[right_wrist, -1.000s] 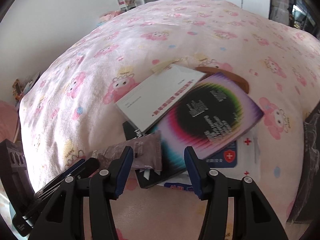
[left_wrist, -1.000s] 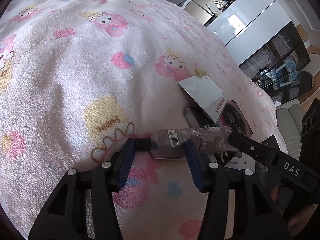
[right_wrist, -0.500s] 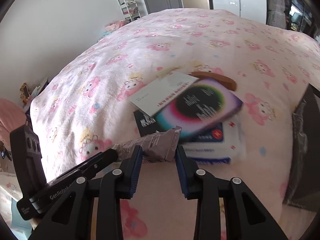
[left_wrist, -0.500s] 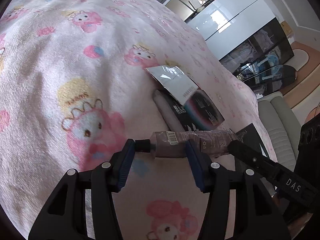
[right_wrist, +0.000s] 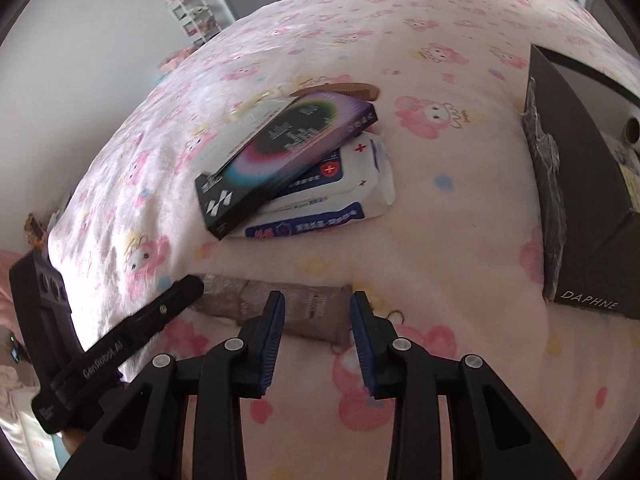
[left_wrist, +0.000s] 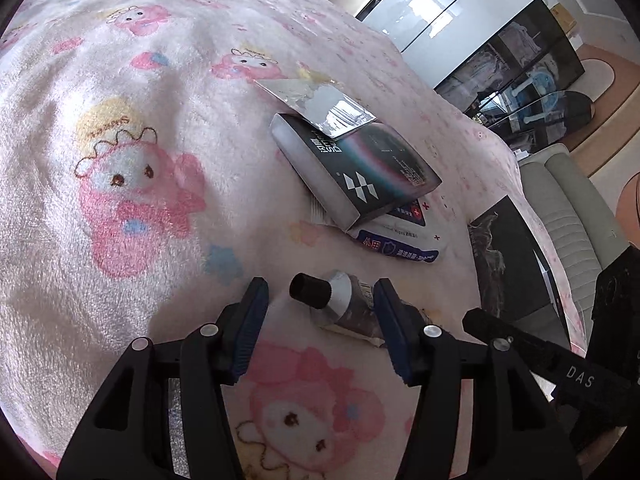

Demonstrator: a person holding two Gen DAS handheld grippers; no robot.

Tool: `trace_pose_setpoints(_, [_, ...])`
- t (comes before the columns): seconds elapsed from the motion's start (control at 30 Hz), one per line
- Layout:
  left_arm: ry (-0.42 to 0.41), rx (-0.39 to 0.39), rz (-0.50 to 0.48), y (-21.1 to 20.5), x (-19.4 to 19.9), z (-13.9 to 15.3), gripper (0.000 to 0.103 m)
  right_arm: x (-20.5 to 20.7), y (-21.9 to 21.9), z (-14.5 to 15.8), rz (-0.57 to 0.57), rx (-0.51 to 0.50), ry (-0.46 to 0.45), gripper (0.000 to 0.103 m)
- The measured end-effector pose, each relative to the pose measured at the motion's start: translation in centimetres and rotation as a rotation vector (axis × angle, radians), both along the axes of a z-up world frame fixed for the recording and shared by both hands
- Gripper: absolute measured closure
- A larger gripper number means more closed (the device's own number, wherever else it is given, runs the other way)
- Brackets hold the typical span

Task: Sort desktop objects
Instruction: 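Close the left and right grippers on the mauve squeeze tube, then carry the mauve tube with both grippers over the black box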

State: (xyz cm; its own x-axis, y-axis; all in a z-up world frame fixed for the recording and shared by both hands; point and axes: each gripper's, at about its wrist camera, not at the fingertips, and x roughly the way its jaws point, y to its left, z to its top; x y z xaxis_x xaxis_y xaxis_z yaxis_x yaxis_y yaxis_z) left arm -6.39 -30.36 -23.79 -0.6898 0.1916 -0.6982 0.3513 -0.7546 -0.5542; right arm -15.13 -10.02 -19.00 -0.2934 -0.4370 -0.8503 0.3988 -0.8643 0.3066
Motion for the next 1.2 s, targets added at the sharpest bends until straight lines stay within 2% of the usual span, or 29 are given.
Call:
trace_pose_setpoints(0.17, [-0.003, -0.03, -0.009, 0.6, -0.3, -0.1, 0.047, -1.6, -0.3, -2.9, -0.016, 0.017, -0.096, 0.07])
trace_pose_setpoints(0.2, [-0.005, -0.037, -0.01, 0.7, -0.3, -0.1, 0.047, -1.6, -0.3, -3.4, -0.018, 0.004, -0.108, 0.065])
trace_pose_setpoints(0.33, [-0.009, -0.069, -0.04, 1.4, -1.2, -0.2, 0.047, -2.3, 0.3, -4.8, -0.056, -0.147, -0.177, 0.063])
trace_pose_setpoints(0.4, [0.005, -0.076, -0.037, 1.5, -0.9, 0.2, 0.047, -2.0, -0.2, -4.4, -0.054, -0.127, -0.151, 0.064])
trace_pose_setpoints(0.43, [0.013, -0.08, -0.036, 1.5, -0.8, 0.4, 0.048, -1.7, -0.4, -3.9, -0.041, -0.112, -0.127, 0.069])
trace_pose_setpoints(0.47, [0.021, -0.083, -0.035, 1.5, -0.6, 0.6, 0.054, -1.4, -0.5, -3.5, -0.028, -0.097, -0.107, 0.07])
trace_pose_setpoints(0.5, [0.032, -0.075, -0.036, 1.5, -0.4, 0.9, 0.061, -1.1, -0.4, -3.0, -0.015, -0.1, -0.096, 0.081])
trace_pose_setpoints(0.53, [0.04, -0.067, -0.039, 1.6, -0.2, 1.2, 0.061, -0.9, -0.2, -2.6, -0.003, -0.137, -0.106, 0.09])
trace_pose_setpoints(0.63, [0.025, -0.094, -0.045, 2.1, -0.1, 1.6, 0.061, -0.4, 0.3, -1.1, 0.003, -0.165, -0.079, 0.09])
trace_pose_setpoints(0.7, [0.011, -0.061, -0.035, 1.8, 0.2, 1.4, 0.06, -0.2, 0.6, -0.6, -0.004, -0.118, -0.05, 0.09])
trace_pose_setpoints(0.77, [0.007, -0.044, 0.003, 0.9, 0.7, 1.3, 0.059, -0.2, 1.3, -0.7, -0.021, -0.097, -0.059, 0.089])
trace_pose_setpoints(0.9, [0.009, -0.022, 0.035, -0.5, 0.4, 1.4, 0.057, -0.8, 2.9, -2.2, -0.062, -0.074, -0.1, 0.084])
trace_pose_setpoints(0.97, [-0.006, -0.018, 0.004, -0.4, -0.4, 1.0, 0.056, -1.3, 3.1, -3.2, -0.069, -0.072, -0.138, 0.074])
trace_pose_setpoints(1.0, [-0.019, -0.019, -0.018, -0.1, -0.9, 0.7, 0.056, -1.3, 3.3, -3.6, -0.065, -0.084, -0.153, 0.063])
trace_pose_setpoints(1.03, [-0.021, -0.03, -0.024, 0.2, -1.0, 0.5, 0.056, -1.5, 3.0, -4.1, -0.059, -0.098, -0.17, 0.057])
trace_pose_setpoints(1.1, [-0.017, -0.053, -0.039, 0.9, -1.1, 0.3, 0.056, -1.8, 2.3, -4.7, -0.044, -0.116, -0.191, 0.055])
trace_pose_setpoints(1.13, [-0.017, -0.056, -0.045, 1.1, -1.1, 0.3, 0.056, -1.8, 1.9, -4.9, -0.035, -0.124, -0.193, 0.049])
trace_pose_setpoints(1.2, [-0.02, -0.06, -0.058, 1.4, -1.2, 0.3, 0.056, -2.0, 1.1, -5.5, -0.014, -0.151, -0.196, 0.044])
